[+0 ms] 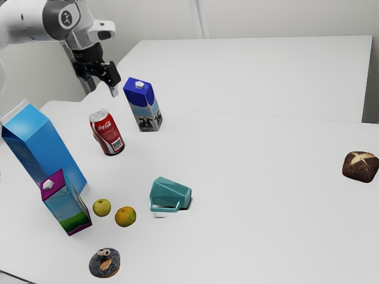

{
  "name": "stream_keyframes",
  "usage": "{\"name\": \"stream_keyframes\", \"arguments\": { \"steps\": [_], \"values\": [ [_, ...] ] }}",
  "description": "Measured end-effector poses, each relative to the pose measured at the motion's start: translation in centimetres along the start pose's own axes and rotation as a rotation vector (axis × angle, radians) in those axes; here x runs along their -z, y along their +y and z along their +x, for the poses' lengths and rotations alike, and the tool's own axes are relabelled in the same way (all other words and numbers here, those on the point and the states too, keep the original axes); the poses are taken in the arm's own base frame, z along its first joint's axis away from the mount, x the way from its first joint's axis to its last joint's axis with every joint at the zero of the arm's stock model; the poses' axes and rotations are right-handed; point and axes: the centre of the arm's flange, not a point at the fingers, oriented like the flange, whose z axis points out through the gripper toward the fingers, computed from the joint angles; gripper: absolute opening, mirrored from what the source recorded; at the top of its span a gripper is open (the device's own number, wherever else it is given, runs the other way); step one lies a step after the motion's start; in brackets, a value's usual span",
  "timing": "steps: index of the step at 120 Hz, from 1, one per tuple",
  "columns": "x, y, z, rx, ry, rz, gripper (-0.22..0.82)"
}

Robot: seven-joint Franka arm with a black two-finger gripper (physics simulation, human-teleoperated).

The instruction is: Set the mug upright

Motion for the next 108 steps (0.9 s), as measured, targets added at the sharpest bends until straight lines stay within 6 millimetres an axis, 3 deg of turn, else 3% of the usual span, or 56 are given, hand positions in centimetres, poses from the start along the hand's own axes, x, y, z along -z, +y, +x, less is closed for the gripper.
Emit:
{"name": "stream_keyframes", "arguments": {
  "steps": [15, 44, 72, 93, 108],
  "values": [
    [-0.9, 0.1, -0.8, 0.002, -0.003, -0.021, 0.60],
    [-5.8, 2.9, -4.7, 0.016, -0.050, -0.229, 0.60],
    [-12.8, 4.5, -6.6, 0.126, -0.097, -0.512, 0.60],
    [-16.8, 4.8, -5.6, 0.200, -0.111, -0.613, 0.60],
    [-18.3, 5.0, -4.9, 0.223, -0.118, -0.636, 0.60]
  ]
}}
